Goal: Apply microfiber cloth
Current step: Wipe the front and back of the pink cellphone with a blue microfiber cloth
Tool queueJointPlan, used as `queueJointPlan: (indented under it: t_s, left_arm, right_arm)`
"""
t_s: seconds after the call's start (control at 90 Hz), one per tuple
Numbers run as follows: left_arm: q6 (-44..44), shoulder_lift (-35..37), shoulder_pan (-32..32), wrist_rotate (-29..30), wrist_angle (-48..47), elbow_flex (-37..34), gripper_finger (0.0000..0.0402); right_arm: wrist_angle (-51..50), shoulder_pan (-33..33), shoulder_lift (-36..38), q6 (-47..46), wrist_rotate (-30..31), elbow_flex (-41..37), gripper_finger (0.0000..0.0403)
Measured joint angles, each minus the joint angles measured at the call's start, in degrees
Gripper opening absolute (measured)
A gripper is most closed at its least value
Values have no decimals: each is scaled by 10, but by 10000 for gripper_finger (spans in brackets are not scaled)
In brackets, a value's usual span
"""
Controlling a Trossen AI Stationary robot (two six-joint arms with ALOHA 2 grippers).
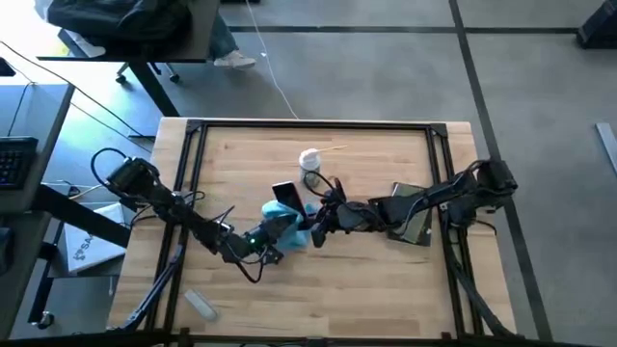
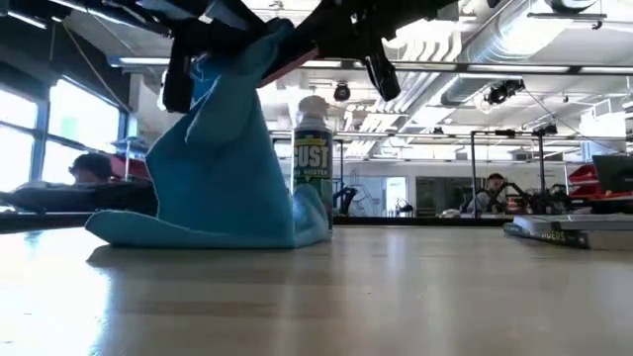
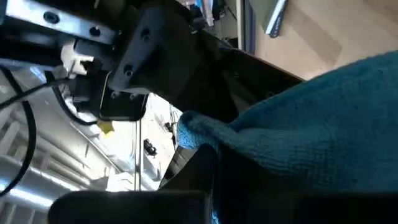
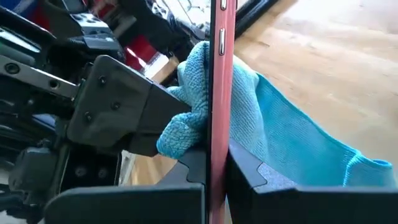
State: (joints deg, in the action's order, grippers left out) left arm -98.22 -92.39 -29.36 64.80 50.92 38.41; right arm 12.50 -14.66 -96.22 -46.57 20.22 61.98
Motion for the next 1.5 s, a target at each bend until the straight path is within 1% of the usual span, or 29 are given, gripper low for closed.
queueJointPlan:
  t_s: [0.078, 0.222, 0.378, 0.5, 0.644, 0.856, 0.978, 1.211, 1.411, 1.5]
  left_arm:
    - [-12, 15, 6, 11, 4, 0, 0]
    - [-53, 42, 11, 17, 23, 0, 0]
    - [-78, 76, 12, 16, 21, 0, 0]
    - [-93, 96, 6, 15, -4, 0, 0]
    - [-95, 106, -6, 15, -33, 0, 0]
    - [-91, 107, -11, 6, -39, 0, 0]
    - [-76, 107, -9, -21, -43, -1, 0]
    - [-60, 99, 7, -104, -54, -1, 0]
    - [-55, 60, 12, -193, -47, -1, 0]
    - [-61, 41, 9, -212, -40, 0, 0]
  right_arm:
    - [3, -2, 1, -7, -1, 0, 0]
    - [11, -7, 1, -22, -23, 0, 1]
    - [25, -9, 1, -54, -69, 1, 1]
    - [39, -8, 3, -80, -116, 1, 1]
    - [18, -8, 22, -105, -161, 1, 1]
    - [-38, -8, 56, -121, -175, 1, 1]
    - [-57, -5, 56, -126, -178, 2, 1]
    - [-59, -4, 53, -125, -170, 3, 1]
    - [-67, -4, 51, -123, -151, 3, 1]
    - [-68, -3, 51, -123, -147, 3, 1]
